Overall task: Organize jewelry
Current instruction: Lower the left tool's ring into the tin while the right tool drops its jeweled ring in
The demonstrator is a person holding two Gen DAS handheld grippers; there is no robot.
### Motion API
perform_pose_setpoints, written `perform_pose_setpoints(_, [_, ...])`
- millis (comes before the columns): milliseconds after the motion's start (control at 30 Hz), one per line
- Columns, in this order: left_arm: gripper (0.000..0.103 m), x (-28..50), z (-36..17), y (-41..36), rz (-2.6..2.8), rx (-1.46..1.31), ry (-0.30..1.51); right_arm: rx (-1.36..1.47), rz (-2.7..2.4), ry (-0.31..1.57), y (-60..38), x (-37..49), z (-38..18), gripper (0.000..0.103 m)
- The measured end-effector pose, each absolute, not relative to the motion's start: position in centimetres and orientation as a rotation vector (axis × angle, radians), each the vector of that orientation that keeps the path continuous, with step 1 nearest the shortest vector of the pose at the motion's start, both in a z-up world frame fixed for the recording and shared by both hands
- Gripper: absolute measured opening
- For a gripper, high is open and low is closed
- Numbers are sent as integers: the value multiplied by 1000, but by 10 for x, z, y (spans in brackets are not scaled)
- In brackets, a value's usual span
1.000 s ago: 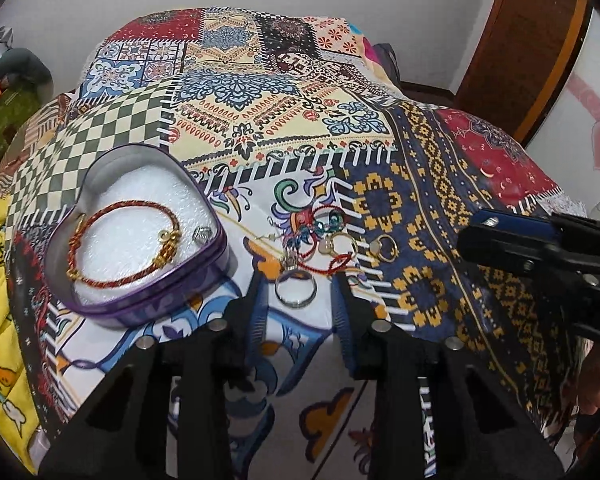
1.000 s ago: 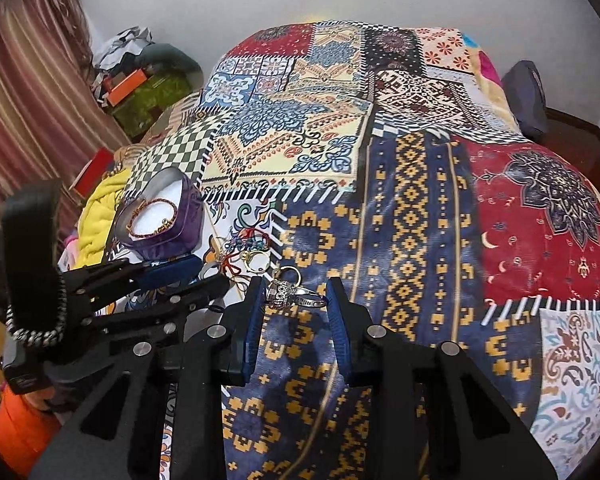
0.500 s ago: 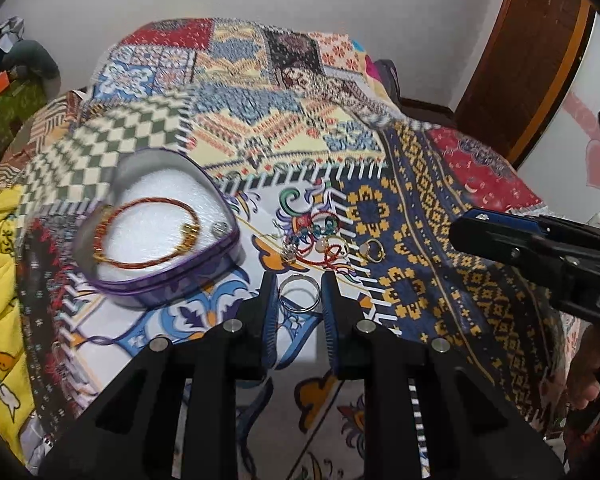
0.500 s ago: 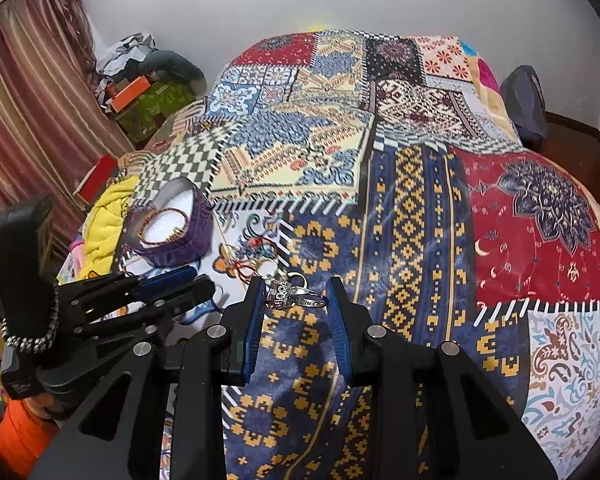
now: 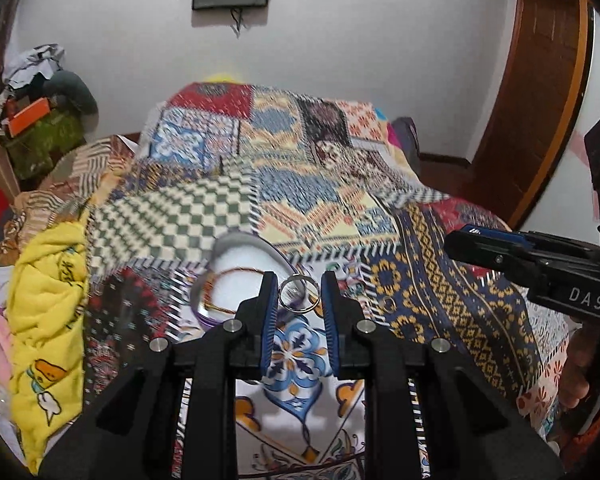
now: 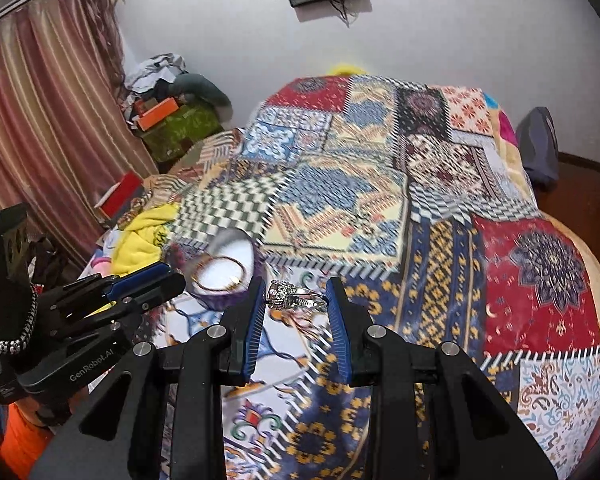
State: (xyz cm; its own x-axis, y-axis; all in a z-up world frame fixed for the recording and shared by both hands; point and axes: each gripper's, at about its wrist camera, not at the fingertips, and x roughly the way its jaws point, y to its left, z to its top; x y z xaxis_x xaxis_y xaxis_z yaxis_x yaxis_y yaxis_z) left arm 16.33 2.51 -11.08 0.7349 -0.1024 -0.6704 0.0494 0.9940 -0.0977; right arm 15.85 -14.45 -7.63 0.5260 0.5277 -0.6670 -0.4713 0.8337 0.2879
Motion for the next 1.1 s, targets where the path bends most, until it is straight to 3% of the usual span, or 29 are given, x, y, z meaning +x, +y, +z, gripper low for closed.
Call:
perform_pose_setpoints(367, [21,161,-98,58,-22,-104,680,70,671,791,-103,166,-66,28])
perform_pose_setpoints(1100, [21,205,-165,83,-56,-152,800,33,743,924,-25,216,-115,28])
